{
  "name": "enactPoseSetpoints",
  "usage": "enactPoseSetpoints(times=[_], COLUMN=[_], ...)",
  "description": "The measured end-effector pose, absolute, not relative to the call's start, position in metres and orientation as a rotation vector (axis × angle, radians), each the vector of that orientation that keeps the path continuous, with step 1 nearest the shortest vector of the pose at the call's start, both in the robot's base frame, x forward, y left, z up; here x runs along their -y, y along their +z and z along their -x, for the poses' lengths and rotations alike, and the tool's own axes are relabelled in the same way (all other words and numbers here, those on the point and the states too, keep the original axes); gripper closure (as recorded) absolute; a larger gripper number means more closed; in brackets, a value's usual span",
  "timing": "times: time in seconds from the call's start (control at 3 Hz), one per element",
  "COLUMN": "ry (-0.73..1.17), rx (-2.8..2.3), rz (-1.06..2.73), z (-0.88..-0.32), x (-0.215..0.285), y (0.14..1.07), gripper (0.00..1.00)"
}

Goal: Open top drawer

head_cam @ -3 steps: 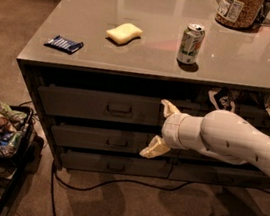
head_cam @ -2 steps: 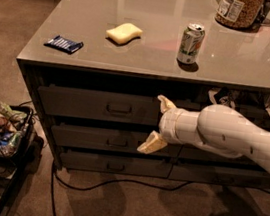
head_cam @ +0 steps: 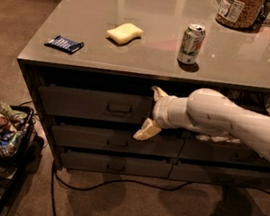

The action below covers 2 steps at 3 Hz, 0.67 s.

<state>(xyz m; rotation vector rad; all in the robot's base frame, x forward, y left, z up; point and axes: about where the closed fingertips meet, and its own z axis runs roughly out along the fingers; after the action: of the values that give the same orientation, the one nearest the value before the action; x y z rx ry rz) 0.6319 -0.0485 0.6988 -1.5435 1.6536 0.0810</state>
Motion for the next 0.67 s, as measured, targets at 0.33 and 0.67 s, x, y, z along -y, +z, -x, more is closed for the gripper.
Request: enactPoseSetpoints(times=[0.33,0.67], ry=[0.127,0.127], rx=[-1.742,-1.742], rz=[1.520,1.520], z=[-0.6380,-0.6380], x=[0.0480,0.0479], y=[0.6641,0.6639], gripper=[0.00,0.00])
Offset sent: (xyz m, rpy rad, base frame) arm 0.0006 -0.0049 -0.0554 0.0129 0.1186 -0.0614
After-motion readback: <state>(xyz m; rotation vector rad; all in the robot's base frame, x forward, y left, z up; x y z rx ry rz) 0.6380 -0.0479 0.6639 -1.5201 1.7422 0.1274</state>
